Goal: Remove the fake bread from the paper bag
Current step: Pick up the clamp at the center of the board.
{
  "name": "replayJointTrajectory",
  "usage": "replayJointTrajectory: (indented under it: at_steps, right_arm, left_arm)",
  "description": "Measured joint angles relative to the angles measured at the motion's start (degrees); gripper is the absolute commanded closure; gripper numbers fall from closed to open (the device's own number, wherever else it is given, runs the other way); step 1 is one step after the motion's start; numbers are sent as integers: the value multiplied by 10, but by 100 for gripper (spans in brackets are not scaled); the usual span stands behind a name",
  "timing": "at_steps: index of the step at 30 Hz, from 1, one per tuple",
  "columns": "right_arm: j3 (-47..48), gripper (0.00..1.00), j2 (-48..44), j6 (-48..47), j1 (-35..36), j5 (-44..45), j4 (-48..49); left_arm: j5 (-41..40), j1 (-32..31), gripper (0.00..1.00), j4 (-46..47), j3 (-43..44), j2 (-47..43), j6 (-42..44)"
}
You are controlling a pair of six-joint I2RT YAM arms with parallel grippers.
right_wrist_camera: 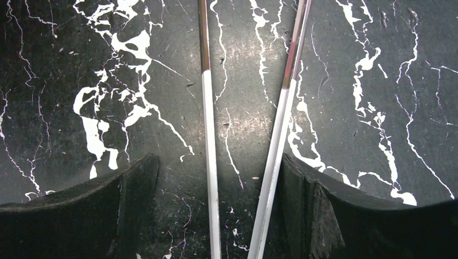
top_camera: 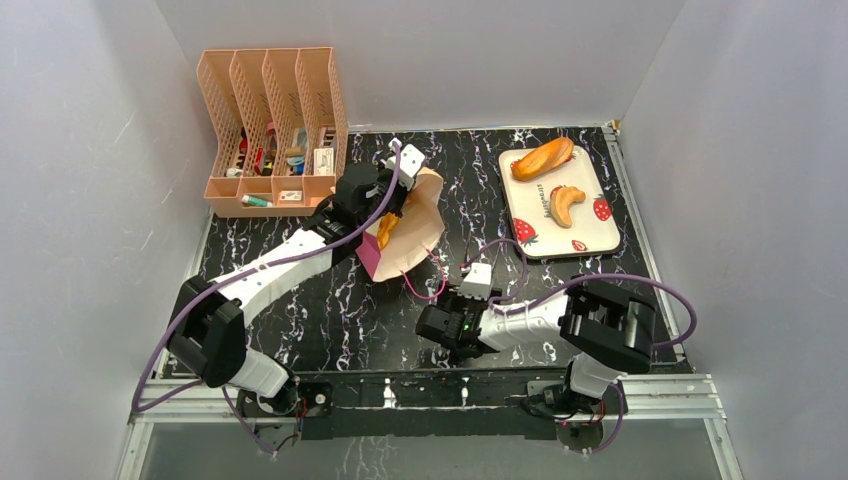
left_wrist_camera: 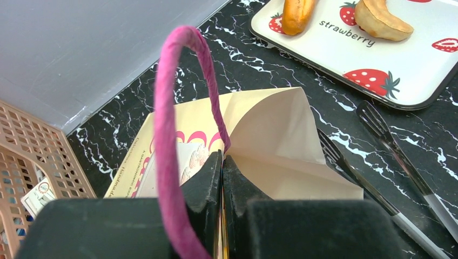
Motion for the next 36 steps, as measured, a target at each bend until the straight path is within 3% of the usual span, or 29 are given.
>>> replayJointTrajectory:
  at_steps: [11, 17, 23, 36]
  right_arm:
    - [-49, 59, -17, 25, 1, 38, 35]
    - [-75, 66, -52, 44, 2, 27, 44]
    - [-109, 75, -153, 47, 11, -39, 15]
    - [-107, 79, -343, 19, 12, -67, -89]
  left_arm:
    - [3, 0, 100, 3, -1, 0, 0]
    - [5, 0, 100, 2, -1, 1, 0]
    - [6, 0, 100, 2, -1, 1, 0]
    - [7, 0, 100, 0, -4, 1, 2]
